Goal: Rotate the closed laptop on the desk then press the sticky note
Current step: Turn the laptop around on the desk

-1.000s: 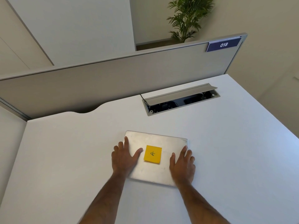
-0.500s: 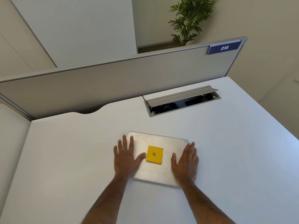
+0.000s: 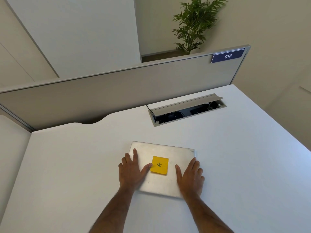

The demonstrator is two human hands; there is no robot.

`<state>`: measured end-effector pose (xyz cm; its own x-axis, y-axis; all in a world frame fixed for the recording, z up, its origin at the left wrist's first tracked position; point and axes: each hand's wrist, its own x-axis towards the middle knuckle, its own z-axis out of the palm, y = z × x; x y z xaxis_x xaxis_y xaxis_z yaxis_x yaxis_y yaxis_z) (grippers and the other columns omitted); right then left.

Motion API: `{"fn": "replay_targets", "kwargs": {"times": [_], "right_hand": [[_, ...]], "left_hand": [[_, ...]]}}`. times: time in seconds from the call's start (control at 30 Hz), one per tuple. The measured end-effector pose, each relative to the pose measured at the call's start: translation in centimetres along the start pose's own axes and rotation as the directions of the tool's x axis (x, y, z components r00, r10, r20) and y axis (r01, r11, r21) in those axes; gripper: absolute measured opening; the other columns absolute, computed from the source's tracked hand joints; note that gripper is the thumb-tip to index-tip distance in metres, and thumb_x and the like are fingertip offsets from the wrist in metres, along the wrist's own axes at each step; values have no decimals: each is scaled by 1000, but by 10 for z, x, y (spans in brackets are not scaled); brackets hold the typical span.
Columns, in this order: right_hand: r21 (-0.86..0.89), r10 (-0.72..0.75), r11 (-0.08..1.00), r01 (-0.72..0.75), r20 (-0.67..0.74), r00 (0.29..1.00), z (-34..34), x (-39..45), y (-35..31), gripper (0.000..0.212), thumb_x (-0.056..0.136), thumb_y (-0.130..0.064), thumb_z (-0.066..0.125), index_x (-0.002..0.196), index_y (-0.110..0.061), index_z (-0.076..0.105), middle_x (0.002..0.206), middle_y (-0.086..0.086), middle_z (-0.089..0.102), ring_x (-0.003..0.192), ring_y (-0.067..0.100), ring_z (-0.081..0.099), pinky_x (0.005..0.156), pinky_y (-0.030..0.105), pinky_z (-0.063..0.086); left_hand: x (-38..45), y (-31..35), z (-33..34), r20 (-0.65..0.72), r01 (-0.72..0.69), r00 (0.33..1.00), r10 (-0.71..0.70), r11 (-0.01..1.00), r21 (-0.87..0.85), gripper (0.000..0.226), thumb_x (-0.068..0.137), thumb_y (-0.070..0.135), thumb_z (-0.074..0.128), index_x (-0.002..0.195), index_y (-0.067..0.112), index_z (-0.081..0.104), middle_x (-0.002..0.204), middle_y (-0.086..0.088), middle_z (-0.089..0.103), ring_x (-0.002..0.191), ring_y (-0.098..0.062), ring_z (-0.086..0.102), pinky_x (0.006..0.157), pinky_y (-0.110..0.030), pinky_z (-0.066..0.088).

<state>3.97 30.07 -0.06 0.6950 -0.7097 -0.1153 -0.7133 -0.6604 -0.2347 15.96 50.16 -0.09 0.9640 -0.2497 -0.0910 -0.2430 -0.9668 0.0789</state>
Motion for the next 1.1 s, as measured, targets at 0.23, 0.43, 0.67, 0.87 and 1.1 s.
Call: {"fn": "replay_targets", "kwargs": {"times": [0.23, 0.43, 0.67, 0.87, 1.1], "right_hand": [[-27, 28, 999, -28, 21, 999, 1, 2, -1, 90, 91, -72, 36, 146, -1, 30, 130, 11, 46, 103, 28, 51, 64, 41, 56], [44, 64, 997, -64, 7, 998, 3, 8, -3, 93, 89, -73, 40, 146, -1, 32, 123, 11, 47, 103, 30, 51, 62, 41, 55], [87, 50, 995, -49, -10, 999, 7, 11, 0, 97, 87, -77, 39, 148, -4, 27, 122, 10, 44, 102, 29, 53, 63, 39, 54], [120, -5, 993, 6, -12, 1000, 6, 17, 4, 94, 87, -76, 42, 148, -6, 25, 127, 10, 42, 106, 31, 54, 66, 42, 56], [132, -69, 989, 68, 4, 998, 2, 21, 3, 92, 87, -76, 39, 147, -9, 23, 128, 9, 40, 109, 30, 53, 72, 43, 57]], "left_hand": [[2, 3, 0, -11, 36, 999, -37, 999, -24, 123, 70, 97, 0, 155, 14, 33, 115, -10, 51, 102, -28, 48, 82, -39, 45], [6, 5, 0, -11, 80, 997, -80, 996, -45, 116, 72, 98, 13, 151, 16, 38, 114, -9, 50, 101, -27, 48, 82, -39, 45], [19, 8, -7, 12, 172, 985, -172, 974, -144, 97, 74, 94, 38, 136, 20, 45, 107, -10, 50, 99, -30, 50, 81, -42, 47], [14, 0, -4, 53, 252, 966, -251, 889, -382, 103, 64, 95, 54, 138, 26, 36, 110, -8, 47, 109, -32, 50, 89, -44, 49], [3, -4, -8, 87, 285, 955, -284, 791, -541, 108, 59, 95, 58, 141, 32, 28, 120, -7, 50, 122, -30, 46, 88, -46, 52]]}}
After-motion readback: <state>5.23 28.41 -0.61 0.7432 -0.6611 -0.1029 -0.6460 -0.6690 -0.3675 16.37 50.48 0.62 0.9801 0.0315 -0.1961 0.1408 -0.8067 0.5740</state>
